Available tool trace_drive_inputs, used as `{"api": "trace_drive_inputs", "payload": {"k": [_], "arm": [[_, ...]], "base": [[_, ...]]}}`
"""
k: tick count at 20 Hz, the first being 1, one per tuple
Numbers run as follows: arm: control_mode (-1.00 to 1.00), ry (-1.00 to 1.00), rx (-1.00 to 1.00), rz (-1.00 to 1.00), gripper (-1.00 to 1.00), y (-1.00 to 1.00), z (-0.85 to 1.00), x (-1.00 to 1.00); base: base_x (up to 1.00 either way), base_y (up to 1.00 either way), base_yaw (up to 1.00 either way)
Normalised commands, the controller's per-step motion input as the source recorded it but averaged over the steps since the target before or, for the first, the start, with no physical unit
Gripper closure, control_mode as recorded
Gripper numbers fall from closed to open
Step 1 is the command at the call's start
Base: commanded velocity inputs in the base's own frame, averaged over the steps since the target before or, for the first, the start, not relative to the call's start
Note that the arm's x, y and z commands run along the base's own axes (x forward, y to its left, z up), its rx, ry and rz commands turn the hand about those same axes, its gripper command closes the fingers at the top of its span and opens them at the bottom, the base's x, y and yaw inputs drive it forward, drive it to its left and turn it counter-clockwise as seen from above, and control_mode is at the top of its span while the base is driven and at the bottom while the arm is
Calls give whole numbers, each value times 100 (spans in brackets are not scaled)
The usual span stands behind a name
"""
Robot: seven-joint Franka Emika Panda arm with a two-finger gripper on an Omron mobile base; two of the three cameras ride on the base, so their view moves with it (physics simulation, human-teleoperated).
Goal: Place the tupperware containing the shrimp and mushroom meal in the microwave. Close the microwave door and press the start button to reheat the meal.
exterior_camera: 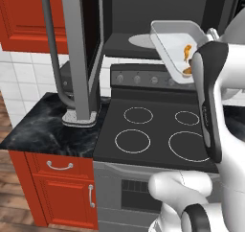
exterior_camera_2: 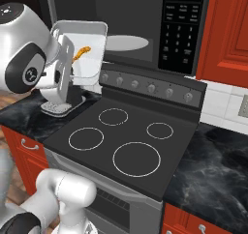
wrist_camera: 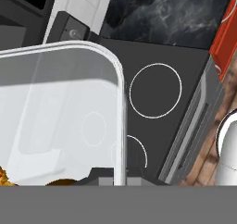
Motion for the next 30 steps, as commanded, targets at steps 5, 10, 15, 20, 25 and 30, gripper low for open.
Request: {"api": "trace_drive_inputs", "payload": {"k": [5, 10, 15, 20, 25, 30], "arm": [[-100, 0, -1, -6, 100, -21, 0, 44], [-100, 0, 0, -3, 100, -17, 0, 49], [-100, 0, -3, -2, 100, -9, 0, 51], [-100, 0, -3, -1, 100, -2, 0, 54], [-100, 0, -1, 0, 100, -8, 0, 53], [-100, 0, 0, 0, 100, -10, 0, 49]], "base": [[0, 0, 0], [0, 0, 0], [0, 0, 0], [0, 0, 0], [0, 0, 0], [0, 0, 0]]}}
